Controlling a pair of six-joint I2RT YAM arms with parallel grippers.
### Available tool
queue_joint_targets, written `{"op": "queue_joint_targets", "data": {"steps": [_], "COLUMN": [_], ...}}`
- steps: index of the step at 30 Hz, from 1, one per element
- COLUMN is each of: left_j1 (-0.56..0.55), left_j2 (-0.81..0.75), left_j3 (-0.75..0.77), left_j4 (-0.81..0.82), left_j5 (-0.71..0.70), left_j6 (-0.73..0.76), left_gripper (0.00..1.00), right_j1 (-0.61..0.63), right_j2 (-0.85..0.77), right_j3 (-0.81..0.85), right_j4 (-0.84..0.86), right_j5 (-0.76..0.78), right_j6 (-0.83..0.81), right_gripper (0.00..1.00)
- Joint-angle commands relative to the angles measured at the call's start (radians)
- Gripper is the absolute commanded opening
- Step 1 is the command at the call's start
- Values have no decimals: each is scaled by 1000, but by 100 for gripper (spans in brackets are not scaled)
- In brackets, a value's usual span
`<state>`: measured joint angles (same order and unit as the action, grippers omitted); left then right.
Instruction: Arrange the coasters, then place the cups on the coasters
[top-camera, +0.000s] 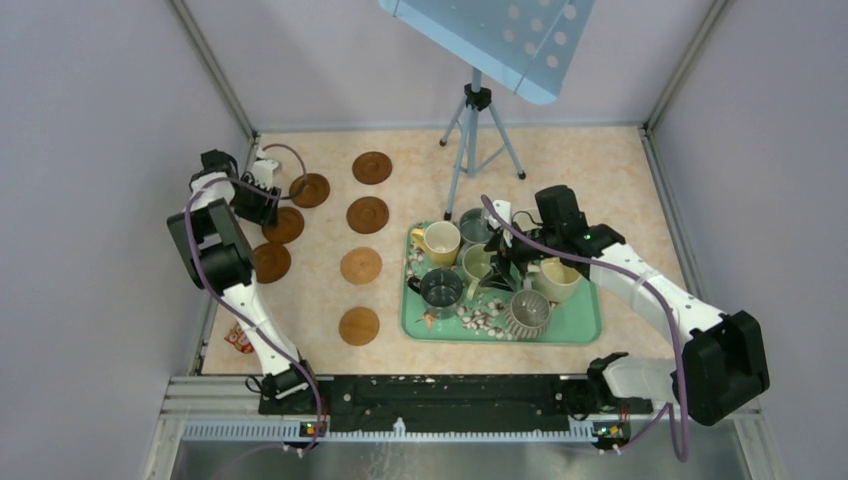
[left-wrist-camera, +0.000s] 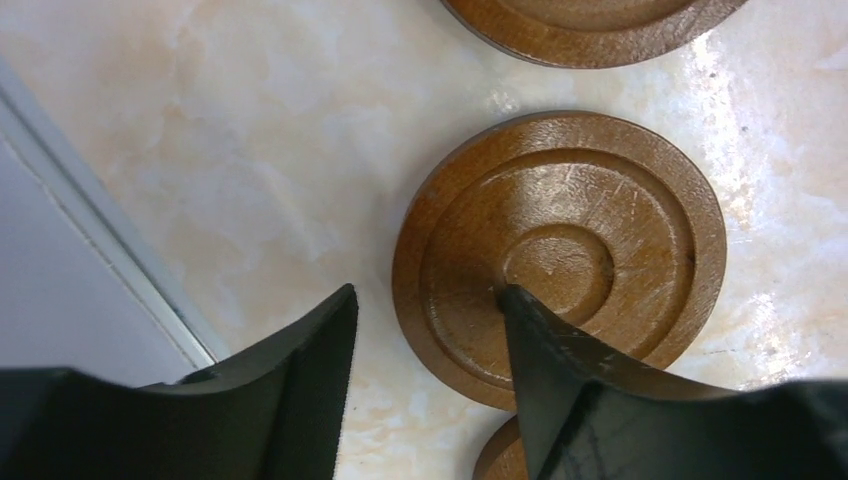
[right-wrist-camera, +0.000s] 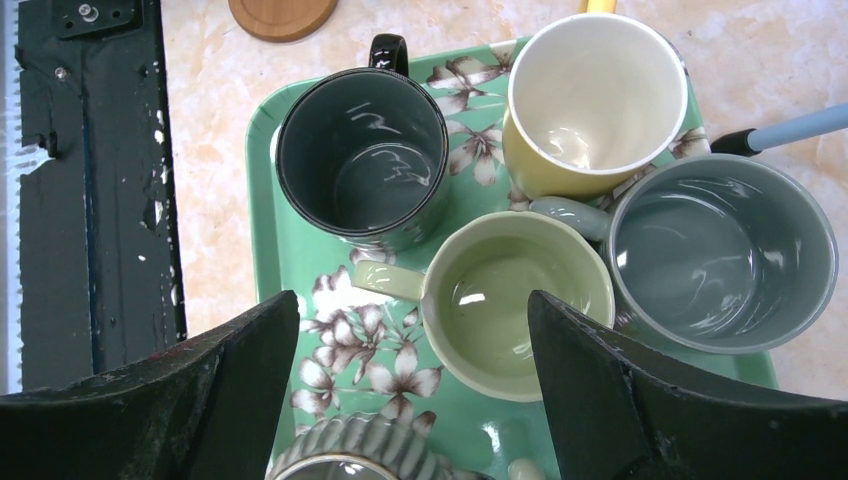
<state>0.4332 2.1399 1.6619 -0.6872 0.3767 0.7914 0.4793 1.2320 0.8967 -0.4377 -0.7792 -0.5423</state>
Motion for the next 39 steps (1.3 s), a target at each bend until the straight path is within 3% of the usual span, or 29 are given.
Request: {"op": "queue_joint_targets", "data": {"steps": [1,11,17,29,32,39], "left_j1": [-16,-48,-77,-122,-119,-73], "left_j2": [4,-116,-156,-151,-163,-281], "left_j3": [15,-204,-276,-276,-268,-205], "left_j4": [-44,0,35,62,53,-81], "left_j5": [60,79,87,57,47,112], "left_j6": [27,48,17,-41,-38,3], "left_gripper": [57,40,39,41,46,75], "right_j1": [1,1,1,1,1,1], "right_j2": [-19,-24,-25,-26,-26,-26], "right_j3": [6,2,3,1,1,1], "right_j4": [16,17,17,15,15,13], "right_j5": [-23,-23,-25,-20,-20,-23], "right_j6": [-16,-21,-21,-26,-26,-27], "right_gripper": [83,83,84,84,84,84]}}
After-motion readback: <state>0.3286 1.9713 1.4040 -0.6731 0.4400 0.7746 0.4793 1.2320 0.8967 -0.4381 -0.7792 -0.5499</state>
